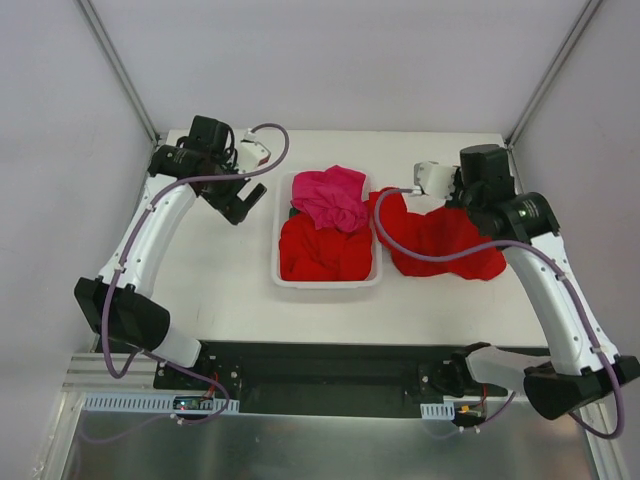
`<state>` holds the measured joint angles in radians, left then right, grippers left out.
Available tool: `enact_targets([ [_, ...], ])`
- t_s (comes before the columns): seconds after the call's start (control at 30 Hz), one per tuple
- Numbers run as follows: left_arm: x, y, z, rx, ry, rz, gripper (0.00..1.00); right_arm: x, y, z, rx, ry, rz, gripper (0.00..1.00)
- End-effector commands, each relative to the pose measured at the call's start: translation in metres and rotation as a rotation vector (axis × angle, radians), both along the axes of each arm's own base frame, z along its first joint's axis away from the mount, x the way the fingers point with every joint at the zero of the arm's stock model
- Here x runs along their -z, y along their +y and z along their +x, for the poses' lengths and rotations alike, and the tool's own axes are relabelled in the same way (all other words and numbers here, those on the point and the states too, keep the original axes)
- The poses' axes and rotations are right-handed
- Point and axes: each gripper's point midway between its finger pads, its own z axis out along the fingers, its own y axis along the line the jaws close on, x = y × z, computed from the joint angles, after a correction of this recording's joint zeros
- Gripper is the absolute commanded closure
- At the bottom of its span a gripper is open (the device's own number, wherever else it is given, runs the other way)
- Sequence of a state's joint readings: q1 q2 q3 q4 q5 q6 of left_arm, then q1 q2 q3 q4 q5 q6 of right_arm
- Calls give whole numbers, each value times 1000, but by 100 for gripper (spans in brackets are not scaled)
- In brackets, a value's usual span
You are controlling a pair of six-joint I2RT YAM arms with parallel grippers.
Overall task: Fold and stack the t-shirts
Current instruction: Move the tshirt to the center of the board
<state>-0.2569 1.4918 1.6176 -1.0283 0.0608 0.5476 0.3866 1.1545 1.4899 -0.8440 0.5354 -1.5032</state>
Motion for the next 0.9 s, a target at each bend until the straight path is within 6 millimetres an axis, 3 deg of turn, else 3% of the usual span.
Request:
enact_targets([
  [0.0, -10, -35, 4, -14, 27, -169, 1, 66, 27, -12, -30, 249, 135, 99],
  [0.2, 18, -63, -3, -103, 208, -316, 1, 85, 41, 0, -48, 302, 153, 99],
  [0.37, 46, -81, -2, -151, 344, -384, 1, 97, 43, -9, -68, 375, 152, 99],
  [0.53, 66, -94, 21, -180, 411, -402, 1, 101, 44, -24, -86, 428, 157, 99],
  [0.6, 79, -95, 31, -193, 435, -390, 2, 93, 47, -29, -105, 415, 175, 99],
  [0.8, 78, -105, 77, -201, 375, -400, 2, 83, 48, -43, -132, 379, 188, 99],
  [0.87, 84, -105, 81, -202, 379, -393, 2, 83, 49, -46, -134, 384, 181, 98],
])
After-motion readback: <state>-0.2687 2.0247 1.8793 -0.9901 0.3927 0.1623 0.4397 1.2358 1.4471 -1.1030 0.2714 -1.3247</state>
